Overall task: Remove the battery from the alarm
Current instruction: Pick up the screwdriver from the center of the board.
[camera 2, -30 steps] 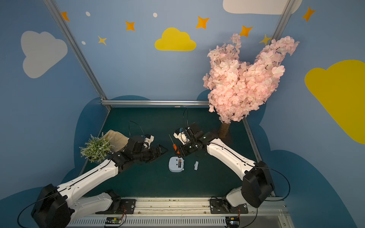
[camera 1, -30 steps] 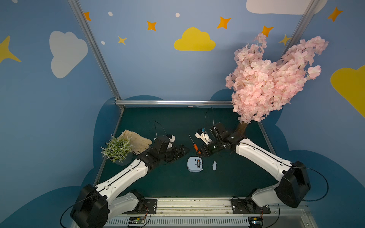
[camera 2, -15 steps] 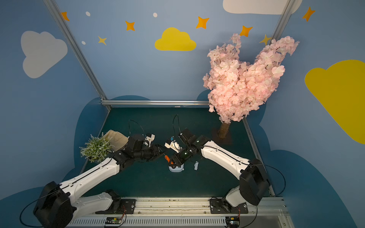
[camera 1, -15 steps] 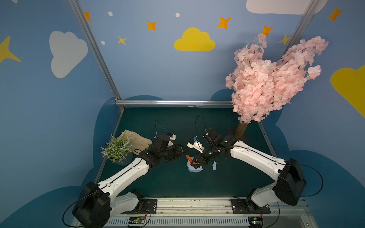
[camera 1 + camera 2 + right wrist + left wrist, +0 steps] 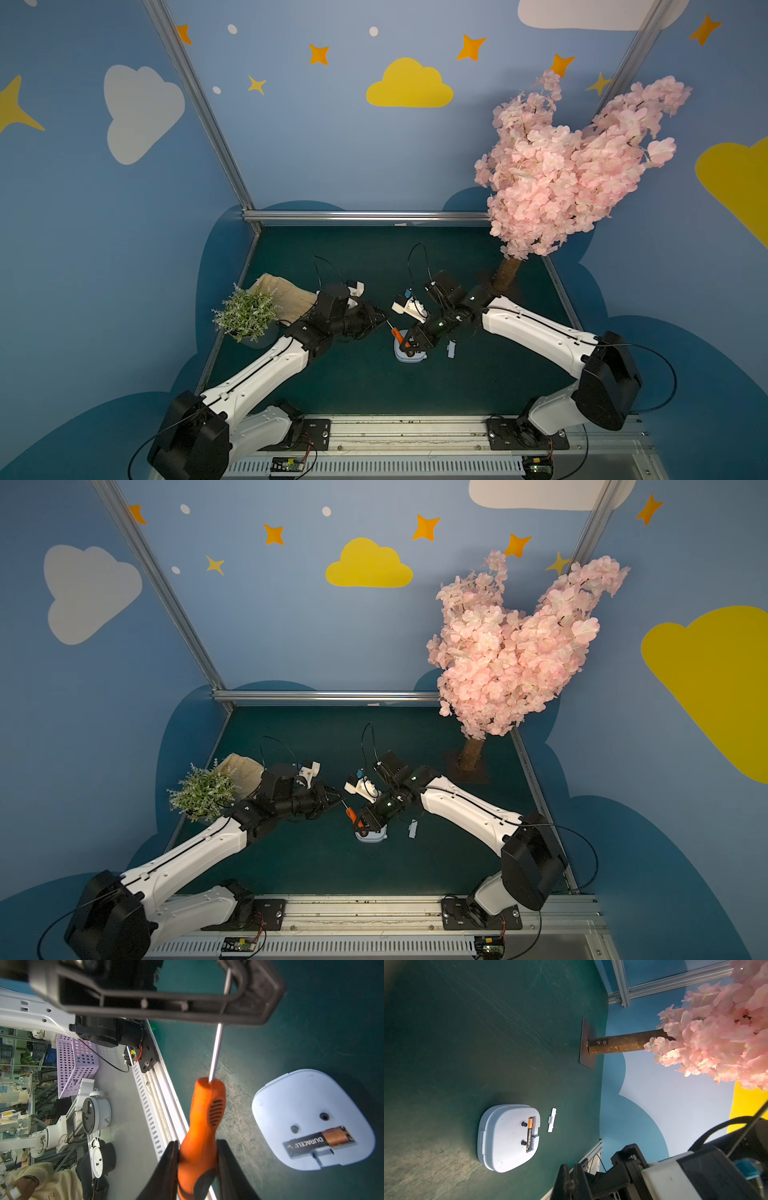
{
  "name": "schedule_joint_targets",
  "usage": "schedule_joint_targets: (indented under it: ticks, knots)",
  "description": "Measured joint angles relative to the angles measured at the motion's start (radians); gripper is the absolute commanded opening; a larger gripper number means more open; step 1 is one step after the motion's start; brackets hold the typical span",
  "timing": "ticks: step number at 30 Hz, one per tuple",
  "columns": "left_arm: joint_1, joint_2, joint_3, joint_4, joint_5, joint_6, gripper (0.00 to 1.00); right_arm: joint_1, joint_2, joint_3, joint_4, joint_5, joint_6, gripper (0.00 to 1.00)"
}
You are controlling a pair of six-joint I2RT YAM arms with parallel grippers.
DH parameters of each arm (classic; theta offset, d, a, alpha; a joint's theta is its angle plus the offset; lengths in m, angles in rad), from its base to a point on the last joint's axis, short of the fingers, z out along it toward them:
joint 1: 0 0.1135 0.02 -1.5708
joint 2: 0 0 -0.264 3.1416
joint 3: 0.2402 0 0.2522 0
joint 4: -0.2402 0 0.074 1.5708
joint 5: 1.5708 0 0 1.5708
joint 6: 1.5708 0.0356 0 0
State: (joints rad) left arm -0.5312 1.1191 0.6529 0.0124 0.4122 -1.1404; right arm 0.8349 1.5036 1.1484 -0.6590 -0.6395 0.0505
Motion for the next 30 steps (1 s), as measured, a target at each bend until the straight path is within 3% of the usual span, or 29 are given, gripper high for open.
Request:
schedule_joint_targets:
  ticks: [2, 5, 10, 17, 23, 30]
  knots:
    - [0.005, -0.001, -0.020, 0.027, -0.005, -0.029, 0.03, 0.000, -0.010, -0.008, 0.013, 0.004, 0.011, 0.60]
    - [0.016, -0.002, -0.058, 0.068, -0.024, -0.092, 0.03, 0.000, -0.061, -0.053, 0.058, 0.016, 0.039, 0.80]
    - [0.023, -0.022, -0.113, 0.167, -0.072, -0.251, 0.03, 0.000, -0.173, -0.180, 0.190, 0.059, 0.142, 0.98]
    - [0.007, -0.088, -0.185, 0.282, -0.190, -0.516, 0.03, 0.014, -0.312, -0.449, 0.540, 0.194, 0.328, 0.98]
    - [-0.086, -0.187, -0.272, 0.312, -0.355, -0.715, 0.03, 0.093, -0.387, -0.552, 0.760, 0.346, 0.407, 0.98]
    - [-0.158, -0.286, -0.322, 0.311, -0.535, -0.830, 0.03, 0.139, -0.393, -0.618, 1.037, 0.480, 0.465, 0.78]
